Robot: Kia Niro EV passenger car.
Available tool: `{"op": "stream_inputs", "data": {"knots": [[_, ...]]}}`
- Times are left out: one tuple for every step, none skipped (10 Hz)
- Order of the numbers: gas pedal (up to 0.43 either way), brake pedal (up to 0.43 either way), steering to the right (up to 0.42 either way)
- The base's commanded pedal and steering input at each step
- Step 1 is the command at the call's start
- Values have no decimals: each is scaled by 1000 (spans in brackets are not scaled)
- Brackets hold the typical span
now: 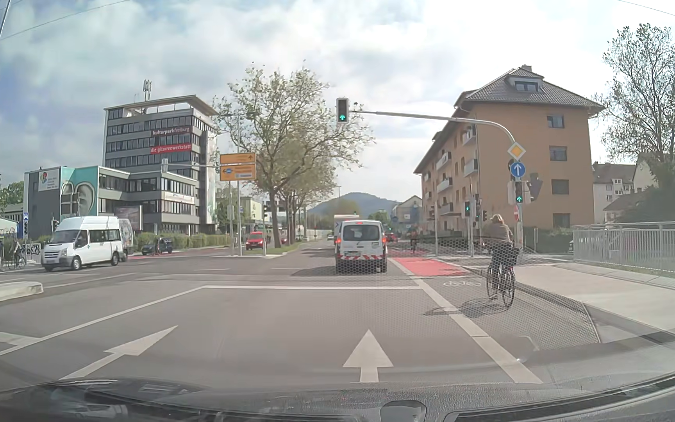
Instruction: Follow the waypoints while adhering to traffic rules and regulations
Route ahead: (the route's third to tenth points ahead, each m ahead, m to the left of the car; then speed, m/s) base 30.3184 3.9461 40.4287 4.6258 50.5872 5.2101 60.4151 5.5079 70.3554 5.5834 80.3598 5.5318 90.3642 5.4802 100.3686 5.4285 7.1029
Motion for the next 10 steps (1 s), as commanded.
{"op": "stream_inputs", "data": {"knots": [[0,134,-4],[0,171,-4],[0,201,-4],[0,213,-4],[0,220,-5],[0,232,-9],[0,232,-12],[0,232,-13],[0,238,-12],[0,232,-12]]}}
